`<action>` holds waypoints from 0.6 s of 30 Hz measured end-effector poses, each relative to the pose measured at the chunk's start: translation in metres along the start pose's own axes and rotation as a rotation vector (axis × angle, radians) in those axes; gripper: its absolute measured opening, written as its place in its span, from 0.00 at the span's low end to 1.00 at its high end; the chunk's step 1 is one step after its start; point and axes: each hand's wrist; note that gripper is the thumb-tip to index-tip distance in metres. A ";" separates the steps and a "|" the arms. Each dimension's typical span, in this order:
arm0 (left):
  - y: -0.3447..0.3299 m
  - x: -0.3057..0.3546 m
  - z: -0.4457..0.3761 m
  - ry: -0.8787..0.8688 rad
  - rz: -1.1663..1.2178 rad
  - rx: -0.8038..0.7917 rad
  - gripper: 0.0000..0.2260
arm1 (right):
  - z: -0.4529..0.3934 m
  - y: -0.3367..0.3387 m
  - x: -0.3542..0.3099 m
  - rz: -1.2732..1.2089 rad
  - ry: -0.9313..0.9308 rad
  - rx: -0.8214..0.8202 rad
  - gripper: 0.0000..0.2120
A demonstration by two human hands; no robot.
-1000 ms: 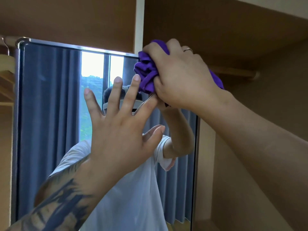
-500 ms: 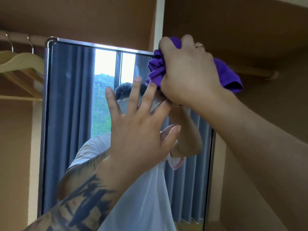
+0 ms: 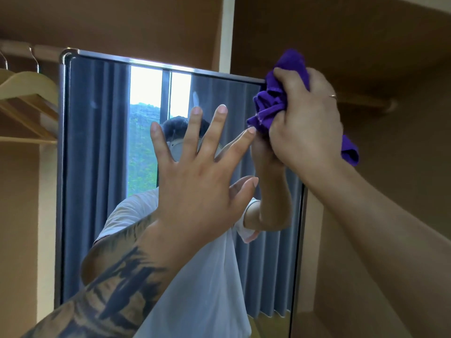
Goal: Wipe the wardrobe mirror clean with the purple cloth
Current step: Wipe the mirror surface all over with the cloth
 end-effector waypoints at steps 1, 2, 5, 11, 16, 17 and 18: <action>0.000 0.000 0.000 0.001 0.002 0.000 0.31 | 0.001 -0.002 -0.007 0.027 -0.001 -0.009 0.30; 0.000 0.000 0.000 -0.001 0.007 0.002 0.31 | 0.002 -0.002 -0.013 0.054 0.014 -0.024 0.30; -0.001 0.001 0.001 -0.013 0.037 0.019 0.27 | -0.001 0.002 -0.031 0.046 0.145 -0.098 0.30; 0.010 -0.003 0.003 -0.004 0.062 -0.032 0.26 | -0.003 0.013 -0.018 0.020 0.201 -0.103 0.29; 0.035 -0.021 0.017 0.052 0.196 0.040 0.20 | 0.004 0.004 -0.013 0.018 0.137 0.008 0.27; 0.040 -0.030 0.020 0.070 0.209 0.084 0.18 | 0.006 0.000 -0.015 0.018 0.139 0.042 0.25; 0.046 -0.043 0.021 0.095 0.215 0.125 0.17 | 0.007 -0.003 -0.017 0.019 0.138 0.067 0.24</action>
Point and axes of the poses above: each hand's wrist, its own z-axis away from the middle knuckle, its own y-axis out of the back of the hand, x = y × z, and after that the axes turned 9 degrees about -x, right-handed
